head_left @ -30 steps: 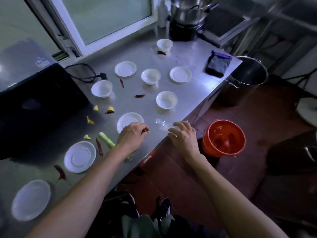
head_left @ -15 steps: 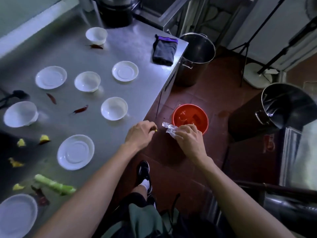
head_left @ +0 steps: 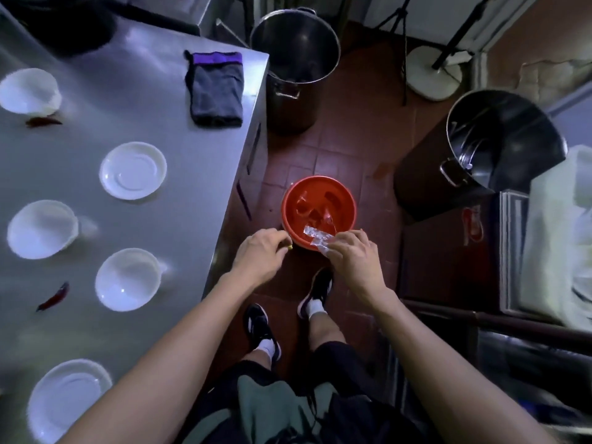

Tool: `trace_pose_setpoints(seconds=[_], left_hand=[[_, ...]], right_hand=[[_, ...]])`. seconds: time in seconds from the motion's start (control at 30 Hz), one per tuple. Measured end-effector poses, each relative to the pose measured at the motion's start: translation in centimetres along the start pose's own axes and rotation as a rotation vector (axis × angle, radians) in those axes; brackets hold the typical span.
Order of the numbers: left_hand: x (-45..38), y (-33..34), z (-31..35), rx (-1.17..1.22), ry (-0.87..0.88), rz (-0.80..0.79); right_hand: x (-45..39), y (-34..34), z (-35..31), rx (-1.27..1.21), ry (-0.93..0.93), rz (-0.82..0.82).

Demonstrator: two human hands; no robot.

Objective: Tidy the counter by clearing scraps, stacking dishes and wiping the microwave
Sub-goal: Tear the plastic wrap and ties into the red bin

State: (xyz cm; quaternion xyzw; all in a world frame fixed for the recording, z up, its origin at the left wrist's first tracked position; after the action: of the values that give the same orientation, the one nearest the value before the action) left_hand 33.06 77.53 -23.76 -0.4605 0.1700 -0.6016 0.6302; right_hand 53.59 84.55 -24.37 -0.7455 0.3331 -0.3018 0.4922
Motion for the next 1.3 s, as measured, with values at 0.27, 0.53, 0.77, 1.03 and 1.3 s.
trace_pose_setpoints(seconds=[0.27, 0.53, 0.77, 1.03, 1.3], left_hand=[[-9.2, 3.6, 5.1, -0.096, -0.045, -0.109], [-16.6, 8.7, 6.4, -0.106, -0.086, -0.204], [-23.0, 15.1, 2.8, -0.101, -0.087, -0.274], [-29.9, 25.5, -3.9, -0.078, -0.075, -0.386], [-35.0, 31.8, -7.7, -0.141, 0.105, -0.378]], right_hand=[[-5.2, 1.4, 9.4, -0.149, 0.074, -0.061], [-9.1, 5.1, 17.1, -0.192, 0.162, -0.118], [-11.3, 12.3, 20.0, -0.223, 0.261, -0.19], [-14.4, 23.3, 23.5, -0.241, 0.413, -0.201], [-17.0, 31.7, 25.9, -0.234, 0.459, -0.209]])
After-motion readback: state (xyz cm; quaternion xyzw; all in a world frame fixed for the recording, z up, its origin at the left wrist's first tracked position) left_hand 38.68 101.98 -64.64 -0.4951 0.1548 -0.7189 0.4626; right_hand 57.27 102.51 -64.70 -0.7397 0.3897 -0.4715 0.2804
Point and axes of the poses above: each hand's wrist, its own x-axis away from the middle knuckle, its own y-axis out of the palm, z = x × y, the point moved 4 cm from there along -x, towards the middle knuckle, and after that the axes turned 5 degrees about -y, right-handed, at the moved point
